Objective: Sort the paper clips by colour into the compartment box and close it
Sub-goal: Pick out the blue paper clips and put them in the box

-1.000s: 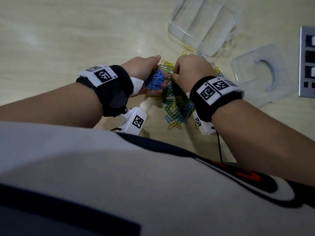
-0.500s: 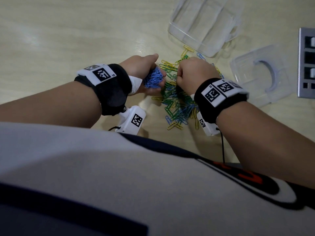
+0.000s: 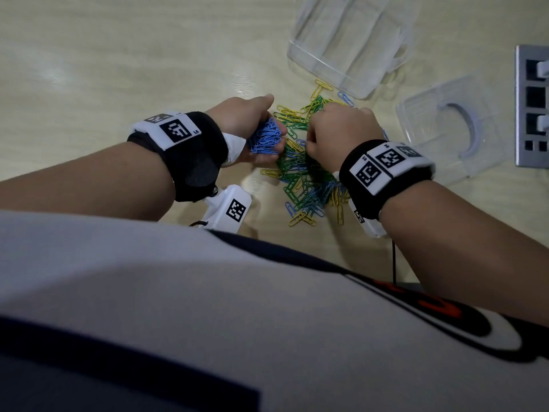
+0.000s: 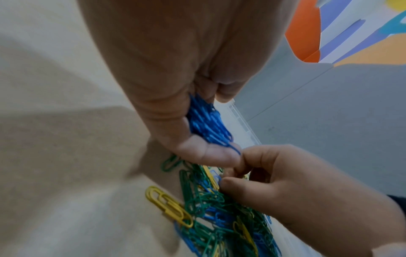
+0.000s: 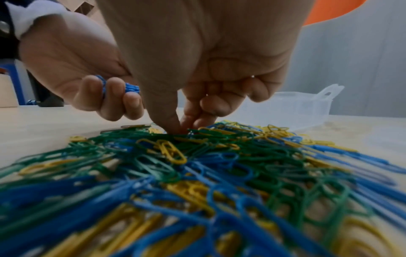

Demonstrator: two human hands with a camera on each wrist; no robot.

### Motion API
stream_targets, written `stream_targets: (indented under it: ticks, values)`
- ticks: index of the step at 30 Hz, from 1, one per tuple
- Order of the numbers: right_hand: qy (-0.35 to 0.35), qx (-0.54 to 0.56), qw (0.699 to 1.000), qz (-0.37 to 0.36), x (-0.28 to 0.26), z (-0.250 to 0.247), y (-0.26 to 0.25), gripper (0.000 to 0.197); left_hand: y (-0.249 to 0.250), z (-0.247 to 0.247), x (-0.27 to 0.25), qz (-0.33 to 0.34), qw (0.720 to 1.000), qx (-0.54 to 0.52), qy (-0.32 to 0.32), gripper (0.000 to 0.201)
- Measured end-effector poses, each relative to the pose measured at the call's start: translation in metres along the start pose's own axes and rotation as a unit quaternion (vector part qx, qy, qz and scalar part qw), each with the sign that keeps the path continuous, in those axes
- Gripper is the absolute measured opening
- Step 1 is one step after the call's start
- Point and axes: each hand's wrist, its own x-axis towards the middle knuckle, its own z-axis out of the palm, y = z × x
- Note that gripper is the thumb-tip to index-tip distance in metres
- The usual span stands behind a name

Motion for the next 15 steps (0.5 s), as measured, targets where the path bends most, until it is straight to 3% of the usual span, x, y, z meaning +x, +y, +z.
stream_targets:
  ticks: [4, 7, 10, 12, 15]
  values:
    - [-0.011, 0.030, 0.999, 0.001, -0.004, 0.000, 0.001, 0.021, 0.000, 0.001, -0.001, 0.001, 1.000, 0.010, 0.001, 0.054]
    - [0.009, 0.150, 0.989, -0.007, -0.010, -0.007, 0.006, 0.009, 0.000, 0.005, -0.001, 0.001, 1.000, 0.021, 0.002, 0.054]
    - [0.036, 0.240, 0.968, -0.059, -0.018, -0.015, 0.005, 0.008, 0.000, 0.016, -0.003, 0.009, 0.999, 0.020, 0.025, 0.045]
    - [0.021, 0.237, 0.967, -0.089, -0.021, -0.018, 0.000, 0.008, 0.000, 0.023, -0.004, 0.016, 0.999, 0.000, 0.038, 0.036]
    - [0.057, 0.247, 0.965, -0.065, -0.025, -0.019, 0.009, 0.013, -0.001, 0.032, -0.004, 0.002, 1.000, -0.001, -0.012, 0.038]
